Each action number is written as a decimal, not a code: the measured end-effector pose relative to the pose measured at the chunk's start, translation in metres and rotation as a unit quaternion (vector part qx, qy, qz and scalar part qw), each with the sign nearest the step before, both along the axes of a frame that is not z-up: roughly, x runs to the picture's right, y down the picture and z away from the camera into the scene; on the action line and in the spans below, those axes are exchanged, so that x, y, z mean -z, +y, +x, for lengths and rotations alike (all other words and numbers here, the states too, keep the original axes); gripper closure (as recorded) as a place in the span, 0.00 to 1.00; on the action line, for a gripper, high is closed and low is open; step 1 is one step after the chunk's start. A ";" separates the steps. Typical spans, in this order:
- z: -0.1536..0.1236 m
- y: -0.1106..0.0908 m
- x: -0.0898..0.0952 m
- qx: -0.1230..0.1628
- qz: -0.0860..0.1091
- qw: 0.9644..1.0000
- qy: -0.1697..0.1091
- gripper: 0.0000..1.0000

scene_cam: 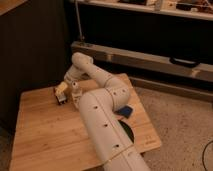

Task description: Place the eraser on the white sponge

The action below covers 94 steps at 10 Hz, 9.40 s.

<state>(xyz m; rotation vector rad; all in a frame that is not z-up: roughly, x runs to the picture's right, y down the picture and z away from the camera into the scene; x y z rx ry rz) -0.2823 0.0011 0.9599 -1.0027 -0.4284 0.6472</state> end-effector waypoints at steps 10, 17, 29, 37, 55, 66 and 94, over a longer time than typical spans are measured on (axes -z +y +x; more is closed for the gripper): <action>-0.008 0.016 0.001 0.039 0.031 0.998 0.037 0.20; -0.011 0.022 0.001 0.058 0.063 0.993 0.076 0.20; -0.007 0.028 -0.007 0.074 0.077 0.989 0.098 0.20; -0.008 0.032 -0.009 0.099 0.092 0.983 0.123 0.20; -0.005 0.033 -0.017 0.131 0.091 0.974 0.162 0.46; 0.078 -0.075 0.061 0.007 0.109 0.989 0.098 1.00; 0.347 -0.041 0.170 -0.173 0.114 0.959 0.191 1.00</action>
